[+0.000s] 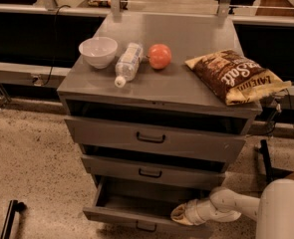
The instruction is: Open bottom drawer
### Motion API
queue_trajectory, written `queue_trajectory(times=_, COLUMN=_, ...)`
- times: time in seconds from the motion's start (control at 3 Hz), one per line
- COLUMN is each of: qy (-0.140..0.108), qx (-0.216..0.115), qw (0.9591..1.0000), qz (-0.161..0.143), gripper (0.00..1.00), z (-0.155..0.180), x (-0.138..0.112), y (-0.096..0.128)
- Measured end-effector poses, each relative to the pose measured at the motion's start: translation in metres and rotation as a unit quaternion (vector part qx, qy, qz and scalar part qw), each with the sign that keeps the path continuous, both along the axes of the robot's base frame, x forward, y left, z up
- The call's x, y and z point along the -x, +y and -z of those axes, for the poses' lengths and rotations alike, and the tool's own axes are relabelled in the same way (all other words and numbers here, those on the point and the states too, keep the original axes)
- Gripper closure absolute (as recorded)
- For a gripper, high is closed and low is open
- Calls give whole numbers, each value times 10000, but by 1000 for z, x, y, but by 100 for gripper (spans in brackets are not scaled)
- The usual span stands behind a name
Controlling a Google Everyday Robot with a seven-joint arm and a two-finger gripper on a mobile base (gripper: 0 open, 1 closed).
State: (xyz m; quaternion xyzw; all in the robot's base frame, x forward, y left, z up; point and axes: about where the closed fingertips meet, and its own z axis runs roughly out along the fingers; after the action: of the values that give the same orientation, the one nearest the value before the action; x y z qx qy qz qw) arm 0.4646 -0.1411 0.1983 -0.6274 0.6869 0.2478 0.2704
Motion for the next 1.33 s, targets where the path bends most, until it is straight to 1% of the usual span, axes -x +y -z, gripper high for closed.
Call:
queue_trajectory(times=0.33, qy=278, qx=-148, qw=9991, qz=-267, gripper=100, z=-9, x=31, y=2)
queue_trajectory(times=0.67, qy=446, qx=-276, qw=9979, qz=-372, gripper=100, z=-16, x=58, y=-1)
queue_trajectory(times=1.0, qy=352, qx=-448, qw=9977, qz=-374, gripper=100, z=-32, x=73, y=-3)
queue_trajectory(times=1.33, qy=152, qx=-594, qw=9977, qz=-271, gripper=100, z=-51, x=77, y=-5)
